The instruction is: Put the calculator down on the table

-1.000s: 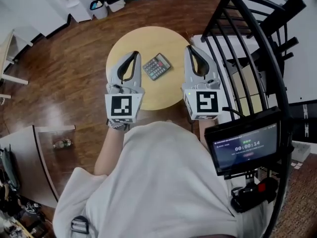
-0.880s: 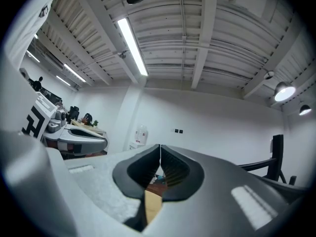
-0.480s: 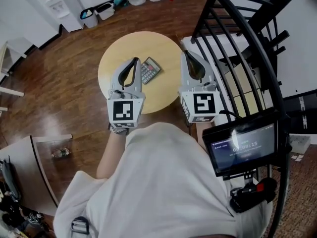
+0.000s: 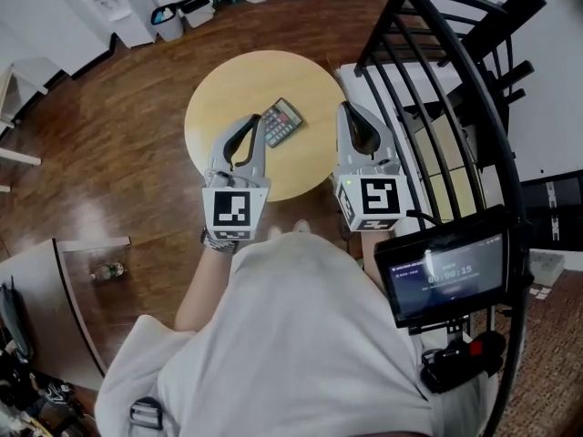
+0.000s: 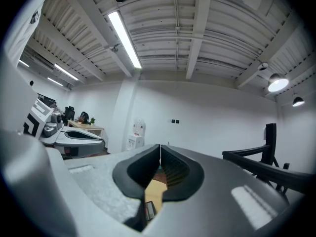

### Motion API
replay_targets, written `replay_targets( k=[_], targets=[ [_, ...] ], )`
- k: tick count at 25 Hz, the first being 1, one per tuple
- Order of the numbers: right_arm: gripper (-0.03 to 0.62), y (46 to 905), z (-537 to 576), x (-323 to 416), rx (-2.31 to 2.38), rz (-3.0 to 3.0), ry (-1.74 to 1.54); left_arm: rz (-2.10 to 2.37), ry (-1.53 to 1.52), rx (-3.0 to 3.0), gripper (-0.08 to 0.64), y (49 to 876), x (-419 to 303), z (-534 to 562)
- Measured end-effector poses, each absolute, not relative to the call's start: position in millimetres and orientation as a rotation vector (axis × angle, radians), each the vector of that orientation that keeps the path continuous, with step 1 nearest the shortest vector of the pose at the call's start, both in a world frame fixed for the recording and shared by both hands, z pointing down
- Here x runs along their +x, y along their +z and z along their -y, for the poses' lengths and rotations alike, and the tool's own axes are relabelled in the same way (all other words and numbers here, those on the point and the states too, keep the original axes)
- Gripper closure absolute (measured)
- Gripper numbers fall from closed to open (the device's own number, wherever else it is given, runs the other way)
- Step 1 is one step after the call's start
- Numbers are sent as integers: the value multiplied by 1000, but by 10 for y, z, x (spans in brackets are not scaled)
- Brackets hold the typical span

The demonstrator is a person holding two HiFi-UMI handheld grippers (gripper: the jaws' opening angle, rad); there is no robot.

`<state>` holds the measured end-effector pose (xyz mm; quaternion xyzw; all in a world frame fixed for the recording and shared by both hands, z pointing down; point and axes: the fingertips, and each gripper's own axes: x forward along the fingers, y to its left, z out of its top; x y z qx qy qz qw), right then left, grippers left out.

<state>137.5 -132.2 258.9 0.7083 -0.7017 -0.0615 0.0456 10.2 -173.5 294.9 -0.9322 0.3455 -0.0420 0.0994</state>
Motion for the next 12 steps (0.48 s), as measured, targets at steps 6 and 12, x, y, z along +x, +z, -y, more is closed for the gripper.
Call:
replay_targets(
  k=[6,12],
  targets=[
    [586,2775,1298,1231,2160,2072,-123,-1016,-153,-2817,557,3198,-46,1777],
    [586,2736,1310,1354,2147,2062,-137,-1000,-133,-2790,555,3105,78,1833]
  ],
)
